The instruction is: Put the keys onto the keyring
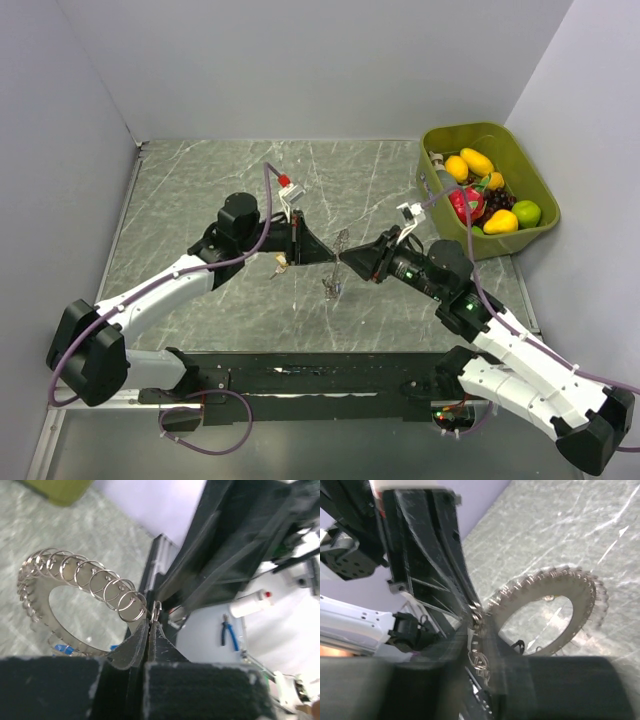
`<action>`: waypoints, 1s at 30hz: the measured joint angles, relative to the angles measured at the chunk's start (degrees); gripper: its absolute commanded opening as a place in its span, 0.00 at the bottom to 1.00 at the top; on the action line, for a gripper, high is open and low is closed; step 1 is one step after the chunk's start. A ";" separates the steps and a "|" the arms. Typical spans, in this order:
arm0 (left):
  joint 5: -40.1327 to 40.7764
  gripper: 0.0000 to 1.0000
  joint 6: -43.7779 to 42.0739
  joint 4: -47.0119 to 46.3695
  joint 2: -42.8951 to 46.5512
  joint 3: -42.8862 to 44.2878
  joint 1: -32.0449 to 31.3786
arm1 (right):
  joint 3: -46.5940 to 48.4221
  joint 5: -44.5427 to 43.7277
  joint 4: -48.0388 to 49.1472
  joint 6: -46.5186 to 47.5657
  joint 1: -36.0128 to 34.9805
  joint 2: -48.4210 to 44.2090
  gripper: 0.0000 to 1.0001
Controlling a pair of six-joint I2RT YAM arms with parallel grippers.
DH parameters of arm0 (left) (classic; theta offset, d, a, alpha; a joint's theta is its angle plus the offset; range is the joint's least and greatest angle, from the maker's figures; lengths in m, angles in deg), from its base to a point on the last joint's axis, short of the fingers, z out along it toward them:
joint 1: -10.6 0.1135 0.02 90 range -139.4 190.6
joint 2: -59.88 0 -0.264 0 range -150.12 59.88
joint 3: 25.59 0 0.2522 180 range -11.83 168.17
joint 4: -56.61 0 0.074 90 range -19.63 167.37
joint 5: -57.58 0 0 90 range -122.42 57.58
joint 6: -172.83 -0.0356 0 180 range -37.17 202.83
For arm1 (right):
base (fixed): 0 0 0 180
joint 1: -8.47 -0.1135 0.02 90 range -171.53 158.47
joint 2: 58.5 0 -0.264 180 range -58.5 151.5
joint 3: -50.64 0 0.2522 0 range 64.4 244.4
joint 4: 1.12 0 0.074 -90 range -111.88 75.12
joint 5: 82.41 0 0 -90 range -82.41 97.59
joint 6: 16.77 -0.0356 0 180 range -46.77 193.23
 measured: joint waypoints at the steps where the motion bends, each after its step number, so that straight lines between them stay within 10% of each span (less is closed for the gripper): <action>1: 0.83 0.01 -1.29 1.62 0.11 0.11 -0.17 | -0.17 -0.13 0.35 0.17 0.04 -0.50 0.47; 12: 10.25 0.01 -13.25 13.77 4.42 0.22 -3.15 | -0.59 2.12 2.38 1.73 1.16 -3.56 0.34; 30: 12.50 0.01 -13.60 13.40 6.47 0.20 -3.19 | -0.37 10.49 1.73 -0.70 2.16 1.79 0.48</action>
